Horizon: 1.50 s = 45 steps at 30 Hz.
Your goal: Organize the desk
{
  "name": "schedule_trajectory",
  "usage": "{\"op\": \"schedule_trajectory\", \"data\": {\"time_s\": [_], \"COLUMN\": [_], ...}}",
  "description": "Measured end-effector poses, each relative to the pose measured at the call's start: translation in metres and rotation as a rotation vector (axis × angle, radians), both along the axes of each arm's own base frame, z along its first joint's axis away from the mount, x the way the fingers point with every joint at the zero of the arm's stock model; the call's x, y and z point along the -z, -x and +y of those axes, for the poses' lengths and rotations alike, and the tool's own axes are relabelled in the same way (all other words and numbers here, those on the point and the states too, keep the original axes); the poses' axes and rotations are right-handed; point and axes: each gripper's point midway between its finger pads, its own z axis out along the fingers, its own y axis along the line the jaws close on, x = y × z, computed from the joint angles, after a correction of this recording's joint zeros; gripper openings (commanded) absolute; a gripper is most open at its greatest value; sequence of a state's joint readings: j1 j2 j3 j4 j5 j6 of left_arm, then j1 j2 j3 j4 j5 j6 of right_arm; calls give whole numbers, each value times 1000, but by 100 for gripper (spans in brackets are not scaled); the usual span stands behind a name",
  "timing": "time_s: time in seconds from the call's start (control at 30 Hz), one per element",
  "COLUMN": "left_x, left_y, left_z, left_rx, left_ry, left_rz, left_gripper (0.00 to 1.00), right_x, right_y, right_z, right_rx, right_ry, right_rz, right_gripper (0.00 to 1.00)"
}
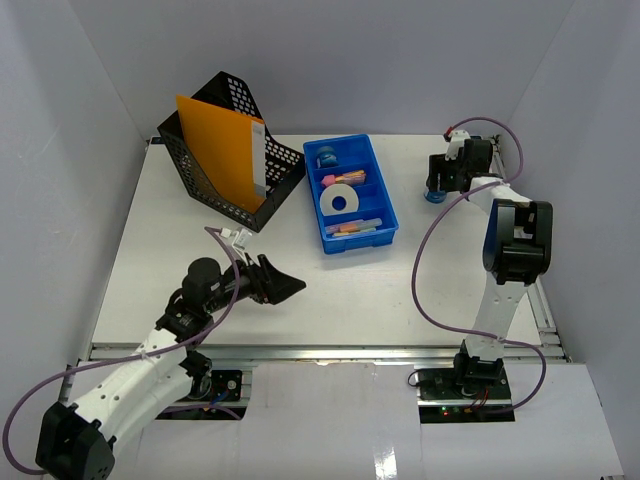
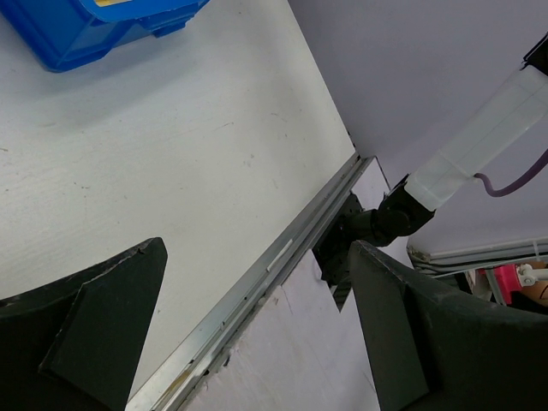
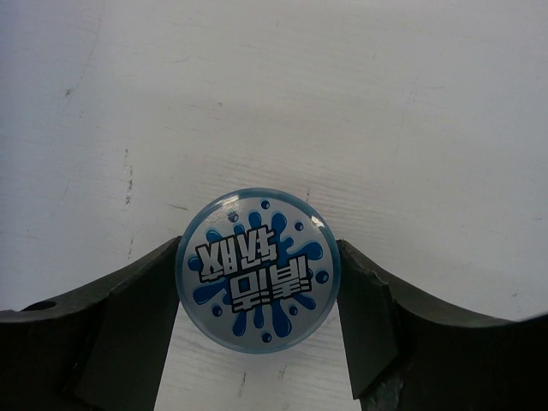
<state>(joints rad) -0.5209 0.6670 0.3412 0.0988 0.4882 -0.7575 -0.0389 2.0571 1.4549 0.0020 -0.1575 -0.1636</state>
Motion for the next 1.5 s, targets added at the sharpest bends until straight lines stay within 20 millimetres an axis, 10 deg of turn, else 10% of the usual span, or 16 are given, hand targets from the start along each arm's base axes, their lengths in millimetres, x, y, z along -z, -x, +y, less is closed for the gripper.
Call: {"op": "schedule_trajectory", "data": {"time_s": [0.23, 0.63, 0.97, 1.5], "left_x": [3, -14, -30, -30], "left_y": [-8, -43, -69, -65], "left_z": [-9, -58, -135, -208], "left_rx": [15, 63, 138, 244], "left_ry": [21, 77, 123, 133], "left_rz": [44, 141, 189, 211], "left_gripper": [98, 98, 98, 98], "right_x": [-3, -122, -134, -158], "right_y": [24, 181, 313, 360], "right_z": [4, 64, 117, 156], "right_rx": [-44, -560, -1034, -1184], "right_ry": [-5, -31, -109, -170], "right_rz": [9, -206, -268, -367], "right_gripper": [8, 8, 8, 8]}}
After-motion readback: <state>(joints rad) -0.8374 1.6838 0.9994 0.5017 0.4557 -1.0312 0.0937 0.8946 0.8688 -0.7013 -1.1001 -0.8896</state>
